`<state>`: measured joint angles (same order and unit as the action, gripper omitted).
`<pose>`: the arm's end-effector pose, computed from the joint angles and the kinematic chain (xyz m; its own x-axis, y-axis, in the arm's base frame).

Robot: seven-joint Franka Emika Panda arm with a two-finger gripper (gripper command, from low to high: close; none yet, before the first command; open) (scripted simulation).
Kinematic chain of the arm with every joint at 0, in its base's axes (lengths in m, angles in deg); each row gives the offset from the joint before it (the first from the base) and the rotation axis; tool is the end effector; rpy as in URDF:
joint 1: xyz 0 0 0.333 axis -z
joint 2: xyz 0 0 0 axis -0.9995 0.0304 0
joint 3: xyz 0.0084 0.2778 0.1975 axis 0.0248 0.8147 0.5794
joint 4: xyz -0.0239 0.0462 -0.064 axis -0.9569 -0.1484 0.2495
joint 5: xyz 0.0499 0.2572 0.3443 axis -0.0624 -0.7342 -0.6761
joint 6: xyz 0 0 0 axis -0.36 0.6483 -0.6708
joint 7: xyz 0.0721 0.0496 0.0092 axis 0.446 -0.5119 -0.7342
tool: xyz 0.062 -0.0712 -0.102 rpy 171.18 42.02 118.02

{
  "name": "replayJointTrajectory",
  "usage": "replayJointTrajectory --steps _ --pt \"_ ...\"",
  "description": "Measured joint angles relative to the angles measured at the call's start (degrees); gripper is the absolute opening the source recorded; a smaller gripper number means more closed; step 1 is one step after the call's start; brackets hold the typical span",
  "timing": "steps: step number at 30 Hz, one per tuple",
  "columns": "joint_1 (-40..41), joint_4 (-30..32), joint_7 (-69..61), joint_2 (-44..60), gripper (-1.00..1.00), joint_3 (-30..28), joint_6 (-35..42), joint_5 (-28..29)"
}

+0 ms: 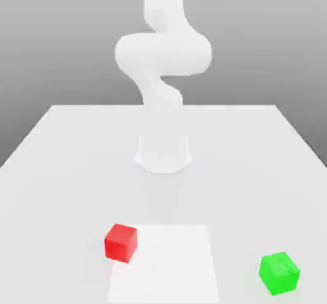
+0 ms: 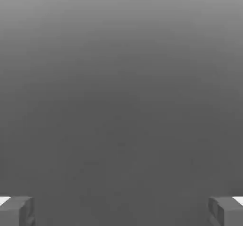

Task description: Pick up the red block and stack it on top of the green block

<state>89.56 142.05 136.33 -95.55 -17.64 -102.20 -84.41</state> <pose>0.4254 -0.0084 0.6533 0.4996 -0.7338 0.4604 -0.5658 -0.6789 -0.4680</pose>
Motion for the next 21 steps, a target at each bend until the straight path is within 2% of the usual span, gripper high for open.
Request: replayJointTrajectory --steps 13,19,21 --pt "6.36 15.17 5.57 27.80 0.00 -1.72 -16.04 3.00" --pt "8.09 22.04 4.94 40.18 0.00 -3.36 -23.30 -0.03" --pt "8.36 22.61 4.23 44.30 0.00 -3.18 -26.43 -1.34"
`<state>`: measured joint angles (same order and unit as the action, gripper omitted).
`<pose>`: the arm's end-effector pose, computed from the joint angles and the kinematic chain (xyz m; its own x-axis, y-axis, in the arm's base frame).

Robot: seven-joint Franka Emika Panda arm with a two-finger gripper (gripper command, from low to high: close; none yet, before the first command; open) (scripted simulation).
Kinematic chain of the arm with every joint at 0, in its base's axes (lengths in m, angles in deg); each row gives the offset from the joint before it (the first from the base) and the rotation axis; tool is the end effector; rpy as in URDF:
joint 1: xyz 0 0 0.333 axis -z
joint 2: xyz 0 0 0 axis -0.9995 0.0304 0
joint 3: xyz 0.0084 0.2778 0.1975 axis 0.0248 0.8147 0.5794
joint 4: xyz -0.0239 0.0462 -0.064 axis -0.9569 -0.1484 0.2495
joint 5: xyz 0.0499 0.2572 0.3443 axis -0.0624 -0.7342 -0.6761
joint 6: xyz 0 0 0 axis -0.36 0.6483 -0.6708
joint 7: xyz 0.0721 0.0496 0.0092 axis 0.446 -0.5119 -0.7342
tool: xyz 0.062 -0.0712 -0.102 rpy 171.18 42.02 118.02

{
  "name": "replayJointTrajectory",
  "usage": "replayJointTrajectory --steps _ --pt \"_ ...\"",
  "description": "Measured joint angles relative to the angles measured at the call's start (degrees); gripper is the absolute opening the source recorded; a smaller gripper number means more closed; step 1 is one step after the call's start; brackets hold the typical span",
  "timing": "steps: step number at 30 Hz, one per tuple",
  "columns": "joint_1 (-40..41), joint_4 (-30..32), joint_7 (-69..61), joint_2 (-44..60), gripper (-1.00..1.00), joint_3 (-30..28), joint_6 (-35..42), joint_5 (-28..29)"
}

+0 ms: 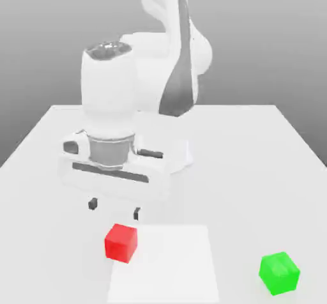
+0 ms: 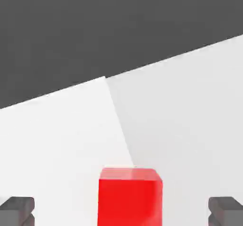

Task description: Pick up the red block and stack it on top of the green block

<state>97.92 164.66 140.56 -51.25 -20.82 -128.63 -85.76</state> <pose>0.4011 -0.0907 0.1577 0.4328 -0.9015 0.0065 -0.9015 -0.4328 -0.0071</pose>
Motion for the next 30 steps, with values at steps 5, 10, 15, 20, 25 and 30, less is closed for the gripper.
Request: replayJointTrajectory --steps 5,10,15,20,25,30 --pt "0.97 -1.13 -1.29 10.37 0.00 1.39 -8.69 -1.81" --pt "1.05 -1.28 -1.29 11.41 -1.00 1.54 -9.59 -1.83" --pt "1.01 -0.78 -0.85 7.98 -1.00 1.33 -6.67 -1.30" --pt "-0.99 -0.44 1.37 -0.48 -1.00 1.87 1.50 0.28" --pt "-11.45 -8.04 11.48 1.75 -1.00 7.35 7.13 1.72" --pt "-20.45 -16.14 22.22 4.83 -1.00 13.12 12.12 3.27"
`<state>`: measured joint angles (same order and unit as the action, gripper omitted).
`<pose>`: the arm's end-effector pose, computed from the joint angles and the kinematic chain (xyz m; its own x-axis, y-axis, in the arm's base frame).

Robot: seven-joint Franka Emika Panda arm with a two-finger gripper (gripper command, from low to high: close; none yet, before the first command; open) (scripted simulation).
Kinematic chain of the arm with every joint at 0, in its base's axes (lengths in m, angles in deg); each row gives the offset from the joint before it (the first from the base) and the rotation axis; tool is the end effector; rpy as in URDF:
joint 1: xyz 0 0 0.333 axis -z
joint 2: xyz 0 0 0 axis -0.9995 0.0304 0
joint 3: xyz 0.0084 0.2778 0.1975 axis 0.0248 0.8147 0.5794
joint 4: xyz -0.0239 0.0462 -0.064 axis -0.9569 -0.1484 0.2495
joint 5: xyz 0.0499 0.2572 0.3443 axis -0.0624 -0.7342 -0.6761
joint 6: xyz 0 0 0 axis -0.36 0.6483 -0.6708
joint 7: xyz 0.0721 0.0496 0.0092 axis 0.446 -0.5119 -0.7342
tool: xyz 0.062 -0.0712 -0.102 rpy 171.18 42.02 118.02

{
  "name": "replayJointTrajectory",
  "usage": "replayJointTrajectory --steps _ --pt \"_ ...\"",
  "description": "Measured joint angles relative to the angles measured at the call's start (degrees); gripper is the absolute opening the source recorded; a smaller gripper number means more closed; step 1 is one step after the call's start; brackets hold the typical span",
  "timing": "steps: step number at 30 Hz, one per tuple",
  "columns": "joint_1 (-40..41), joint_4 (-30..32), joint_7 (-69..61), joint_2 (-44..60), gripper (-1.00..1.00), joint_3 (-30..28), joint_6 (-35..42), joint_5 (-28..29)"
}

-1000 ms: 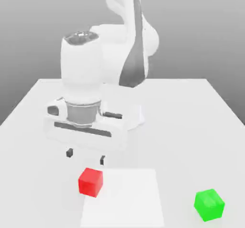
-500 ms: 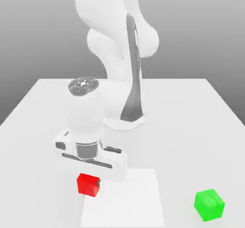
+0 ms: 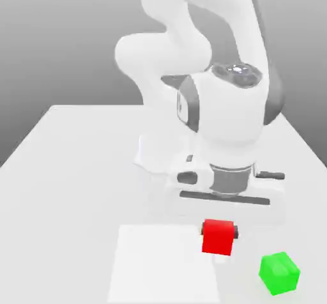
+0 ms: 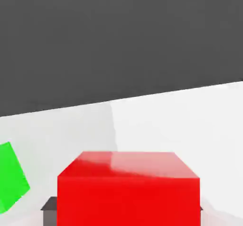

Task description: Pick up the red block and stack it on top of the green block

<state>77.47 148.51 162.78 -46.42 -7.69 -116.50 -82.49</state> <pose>0.4720 0.1835 0.1981 0.6393 -0.7690 0.0001 -0.7690 -0.6393 0.0020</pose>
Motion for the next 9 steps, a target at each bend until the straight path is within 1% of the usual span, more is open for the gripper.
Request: replayJointTrajectory --steps 2,5,6,9 --pt "-2.53 -2.20 3.31 2.69 -1.00 1.11 -0.54 1.25" --pt "-4.31 -3.11 5.82 8.40 -1.00 0.07 -5.25 3.77" --pt "-4.71 -3.22 6.29 9.81 1.00 -0.35 -6.51 4.35" --pt "-4.71 -3.22 6.29 9.81 1.00 -0.35 -6.51 4.35"
